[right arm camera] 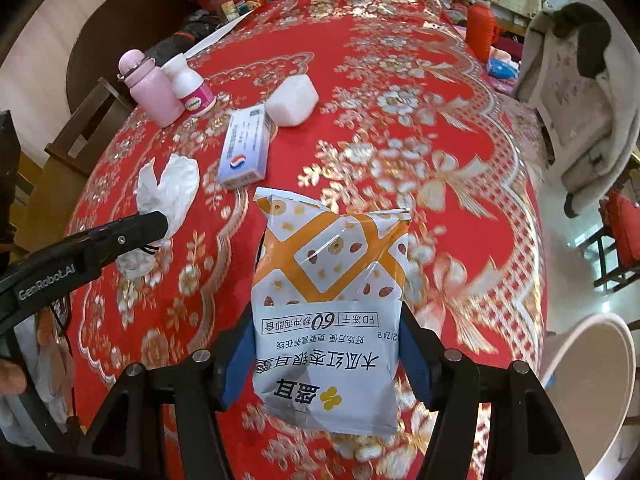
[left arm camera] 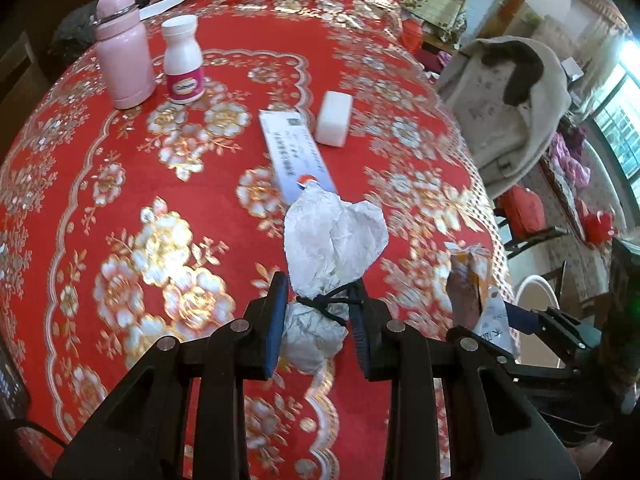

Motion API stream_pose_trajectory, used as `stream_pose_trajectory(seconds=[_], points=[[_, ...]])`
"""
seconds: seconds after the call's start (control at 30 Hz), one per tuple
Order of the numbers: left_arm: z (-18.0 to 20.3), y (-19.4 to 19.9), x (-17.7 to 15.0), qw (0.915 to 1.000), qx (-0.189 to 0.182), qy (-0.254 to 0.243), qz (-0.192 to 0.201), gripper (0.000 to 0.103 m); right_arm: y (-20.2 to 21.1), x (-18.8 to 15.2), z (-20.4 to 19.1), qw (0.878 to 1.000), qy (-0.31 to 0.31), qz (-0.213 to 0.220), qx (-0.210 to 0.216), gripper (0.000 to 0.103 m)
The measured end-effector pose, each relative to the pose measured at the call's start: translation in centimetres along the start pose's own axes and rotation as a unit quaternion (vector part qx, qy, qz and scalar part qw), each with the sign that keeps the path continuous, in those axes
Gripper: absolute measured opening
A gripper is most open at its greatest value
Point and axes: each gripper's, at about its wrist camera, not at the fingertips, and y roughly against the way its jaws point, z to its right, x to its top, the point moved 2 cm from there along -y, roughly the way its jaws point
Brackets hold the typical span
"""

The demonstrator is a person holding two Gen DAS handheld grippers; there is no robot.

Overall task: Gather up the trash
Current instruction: 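Carry the tissue and snack bag over the white bucket with both tools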

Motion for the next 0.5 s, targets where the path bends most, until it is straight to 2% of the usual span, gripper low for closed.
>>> stream_pose_trajectory(seconds=[0.5], points=[[6.9,1.1,-3.2,0.9993,-0.018,-0.031,-0.001,0.027,4.0,-4.2,4.7,0.999,-0.027,0.011,-0.012,0.063]])
